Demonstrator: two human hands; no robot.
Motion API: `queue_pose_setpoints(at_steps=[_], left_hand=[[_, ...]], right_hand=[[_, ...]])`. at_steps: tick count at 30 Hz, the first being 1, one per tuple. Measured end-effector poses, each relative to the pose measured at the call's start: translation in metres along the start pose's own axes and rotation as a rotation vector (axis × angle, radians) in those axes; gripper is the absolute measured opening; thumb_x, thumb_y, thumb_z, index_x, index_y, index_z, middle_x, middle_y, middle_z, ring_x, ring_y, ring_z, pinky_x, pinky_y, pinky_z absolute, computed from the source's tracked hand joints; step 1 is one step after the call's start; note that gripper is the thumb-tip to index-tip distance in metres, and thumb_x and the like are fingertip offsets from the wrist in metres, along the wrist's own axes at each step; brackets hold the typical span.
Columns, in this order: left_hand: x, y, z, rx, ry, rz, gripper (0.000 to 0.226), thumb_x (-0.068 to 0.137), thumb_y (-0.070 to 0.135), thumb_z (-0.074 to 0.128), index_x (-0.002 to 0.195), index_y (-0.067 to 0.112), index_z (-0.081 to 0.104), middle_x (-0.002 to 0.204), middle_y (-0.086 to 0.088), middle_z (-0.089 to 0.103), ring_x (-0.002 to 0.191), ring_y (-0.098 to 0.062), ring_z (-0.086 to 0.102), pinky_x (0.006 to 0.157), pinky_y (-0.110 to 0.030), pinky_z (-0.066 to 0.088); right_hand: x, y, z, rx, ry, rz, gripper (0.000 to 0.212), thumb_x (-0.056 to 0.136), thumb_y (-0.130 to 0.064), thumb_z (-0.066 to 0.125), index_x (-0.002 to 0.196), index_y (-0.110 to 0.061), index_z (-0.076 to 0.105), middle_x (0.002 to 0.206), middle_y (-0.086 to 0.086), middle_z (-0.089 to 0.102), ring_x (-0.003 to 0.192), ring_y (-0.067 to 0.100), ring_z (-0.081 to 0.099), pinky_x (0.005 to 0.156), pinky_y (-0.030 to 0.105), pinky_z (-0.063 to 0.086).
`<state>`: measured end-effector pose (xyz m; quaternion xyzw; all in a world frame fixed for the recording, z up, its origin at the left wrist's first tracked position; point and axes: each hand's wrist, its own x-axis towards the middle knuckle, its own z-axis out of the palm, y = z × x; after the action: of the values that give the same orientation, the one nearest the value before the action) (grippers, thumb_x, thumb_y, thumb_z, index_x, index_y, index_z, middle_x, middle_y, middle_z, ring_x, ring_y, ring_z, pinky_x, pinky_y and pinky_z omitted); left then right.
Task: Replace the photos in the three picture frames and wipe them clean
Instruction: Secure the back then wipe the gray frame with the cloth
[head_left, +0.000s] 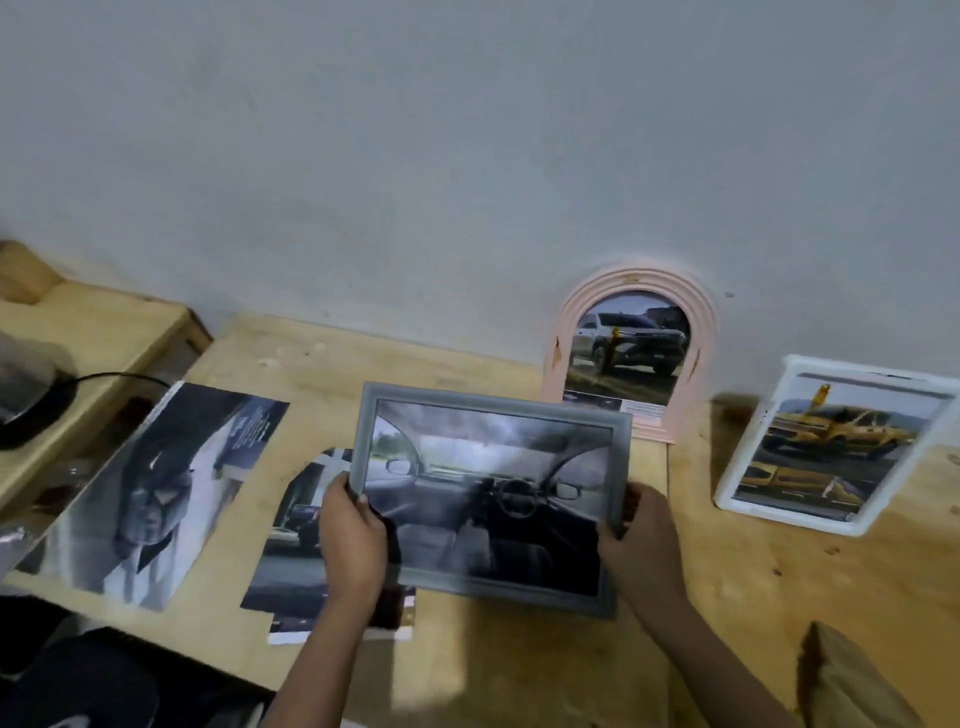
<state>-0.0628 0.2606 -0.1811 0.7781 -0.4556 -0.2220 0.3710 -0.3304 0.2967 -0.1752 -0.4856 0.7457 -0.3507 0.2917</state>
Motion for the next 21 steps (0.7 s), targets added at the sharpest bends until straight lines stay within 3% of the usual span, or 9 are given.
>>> queue_pose_setpoints(at_steps=[2, 4, 10, 16, 18, 21], left_hand=[[0.045, 0.011, -0.014, -0.037, 0.032, 0.012, 0.032, 0.093, -0.005, 0.040, 0.124, 0.001, 0.046, 0.105, -0.011, 0.054, 0.096, -0.023, 0.051, 0.079, -0.032, 0.039], [0.093, 0.021, -0.023, -0.056, 0.021, 0.062, 0.038, 0.090, -0.009, 0.041, 0.126, 0.003, 0.045, 0.108, -0.006, 0.052, 0.099, -0.020, 0.050, 0.081, -0.032, 0.041], [0.211, 0.030, -0.019, -0.084, -0.081, 0.156, 0.037, 0.085, -0.011, 0.041, 0.117, 0.007, 0.048, 0.102, -0.004, 0.053, 0.091, -0.018, 0.051, 0.076, -0.029, 0.040], [0.262, 0.032, 0.002, -0.144, -0.209, 0.204, 0.032, 0.089, -0.009, 0.039, 0.114, 0.011, 0.047, 0.094, 0.000, 0.051, 0.086, -0.014, 0.049, 0.061, -0.010, 0.038], [0.275, 0.026, 0.012, -0.144, -0.224, 0.175, 0.033, 0.086, -0.011, 0.039, 0.109, 0.010, 0.050, 0.092, -0.002, 0.054, 0.086, -0.018, 0.052, 0.062, -0.015, 0.041], [0.288, 0.019, 0.021, -0.123, -0.238, 0.190, 0.040, 0.081, -0.017, 0.041, 0.109, 0.008, 0.053, 0.098, -0.009, 0.058, 0.090, -0.024, 0.057, 0.070, -0.034, 0.054]], right_hand=[[0.025, -0.027, 0.026, -0.028, -0.010, -0.061, 0.035, 0.073, -0.004, 0.070, 0.100, -0.015, 0.050, 0.095, 0.001, 0.053, 0.084, 0.015, 0.056, 0.067, 0.027, 0.052], [0.053, -0.056, 0.047, -0.054, 0.025, -0.109, 0.039, 0.071, 0.001, 0.069, 0.096, -0.016, 0.045, 0.091, 0.000, 0.048, 0.078, 0.012, 0.049, 0.063, 0.024, 0.047], [0.127, -0.120, 0.098, -0.101, 0.103, -0.091, 0.029, 0.078, 0.004, 0.061, 0.094, -0.011, 0.044, 0.088, 0.007, 0.048, 0.080, 0.022, 0.050, 0.057, 0.030, 0.041], [0.173, -0.145, 0.125, -0.255, 0.224, -0.035, 0.021, 0.083, 0.001, 0.059, 0.099, 0.002, 0.046, 0.099, 0.021, 0.051, 0.091, 0.033, 0.052, 0.072, 0.033, 0.038], [0.179, -0.150, 0.130, -0.269, 0.237, 0.004, 0.020, 0.083, 0.002, 0.057, 0.099, 0.004, 0.045, 0.102, 0.025, 0.051, 0.094, 0.039, 0.053, 0.073, 0.035, 0.039], [0.183, -0.153, 0.135, -0.278, 0.252, 0.037, 0.019, 0.083, 0.003, 0.055, 0.098, 0.004, 0.045, 0.103, 0.026, 0.051, 0.094, 0.042, 0.053, 0.073, 0.037, 0.039]])
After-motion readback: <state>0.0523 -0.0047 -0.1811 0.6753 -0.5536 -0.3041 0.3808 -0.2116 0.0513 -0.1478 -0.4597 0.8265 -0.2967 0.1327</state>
